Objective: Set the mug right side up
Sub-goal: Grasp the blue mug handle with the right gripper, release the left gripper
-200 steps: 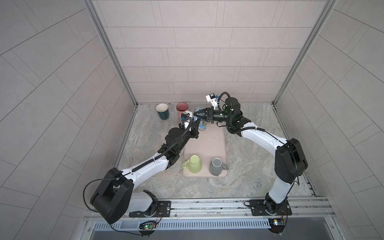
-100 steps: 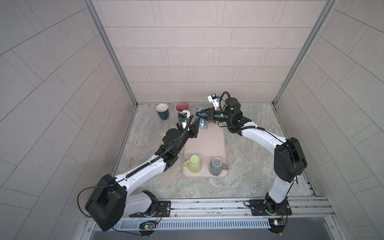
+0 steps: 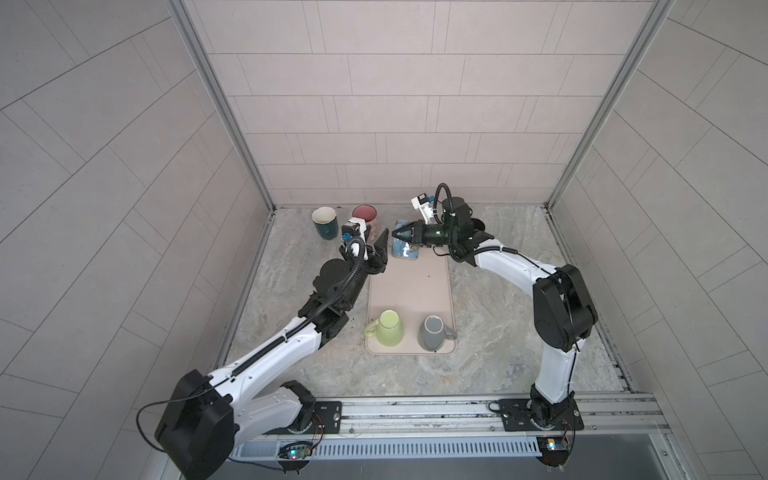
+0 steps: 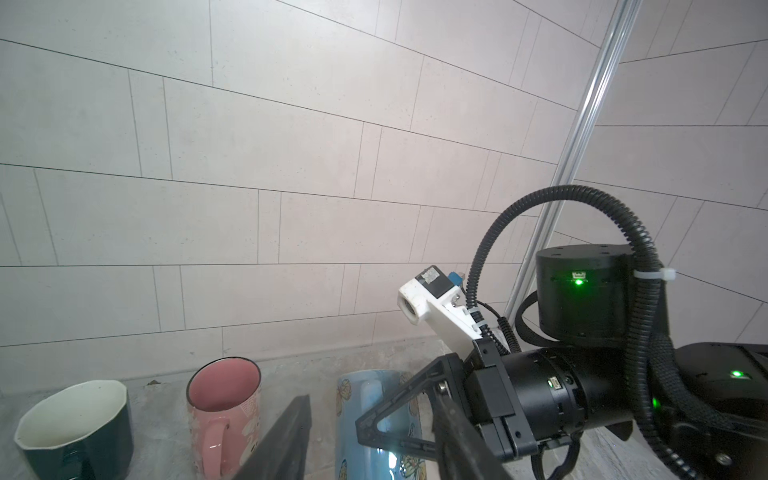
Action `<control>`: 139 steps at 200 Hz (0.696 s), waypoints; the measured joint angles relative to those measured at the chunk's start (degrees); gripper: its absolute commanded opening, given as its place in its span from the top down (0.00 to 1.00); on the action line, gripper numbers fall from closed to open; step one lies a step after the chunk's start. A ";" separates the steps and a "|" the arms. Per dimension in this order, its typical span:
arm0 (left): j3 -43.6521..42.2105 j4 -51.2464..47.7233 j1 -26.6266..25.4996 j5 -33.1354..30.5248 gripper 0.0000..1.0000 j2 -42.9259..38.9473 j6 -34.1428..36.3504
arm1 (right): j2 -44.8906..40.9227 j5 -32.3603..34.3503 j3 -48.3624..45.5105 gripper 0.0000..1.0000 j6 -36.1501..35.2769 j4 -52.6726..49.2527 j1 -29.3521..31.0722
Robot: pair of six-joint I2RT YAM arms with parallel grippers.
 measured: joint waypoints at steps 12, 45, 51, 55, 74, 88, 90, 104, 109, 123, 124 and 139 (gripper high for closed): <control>0.46 -2.82 1.46 -0.22 0.48 -0.55 -0.70 | 0.96 0.57 0.85 1.00 -2.45 0.02 -0.26; 2.73 -9.60 6.47 1.31 0.48 -0.57 -3.82 | 5.18 1.42 2.84 1.00 -6.27 3.78 -0.81; 2.91 -10.27 7.28 1.77 0.48 -0.55 -4.46 | 6.34 1.55 3.39 1.00 -6.67 5.07 -0.85; 2.97 -10.64 7.78 2.08 0.48 -0.52 -4.79 | 7.15 1.57 3.74 1.00 -6.97 5.97 -0.87; 3.21 -12.48 9.31 3.39 0.48 -0.28 -6.27 | 10.93 1.90 5.88 1.00 -8.68 8.79 -0.87; 3.43 -13.00 10.03 4.42 0.48 0.22 -7.21 | 13.38 2.03 7.63 1.00 -10.25 9.55 -0.87; 3.45 -13.03 10.12 4.68 0.48 0.26 -7.28 | 13.70 2.14 7.89 1.00 -10.47 9.55 -0.87; 3.65 -13.40 10.67 5.44 0.48 0.90 -7.87 | 15.69 2.51 9.40 1.00 -12.04 9.70 -0.87; 3.74 -13.46 10.88 5.70 0.48 1.16 -8.07 | 16.11 2.60 9.79 1.00 -12.50 9.66 -0.87; 4.09 -13.88 11.37 6.58 0.48 1.97 -8.44 | 17.49 3.04 11.19 1.00 -14.03 9.44 -0.87; 4.09 -13.90 11.39 6.56 0.48 2.01 -8.48 | 17.53 3.08 11.28 1.00 -14.10 9.44 -0.87; 4.61 -14.16 11.93 7.41 0.48 3.10 -8.87 | 18.51 3.96 12.79 1.00 -16.26 8.72 -0.87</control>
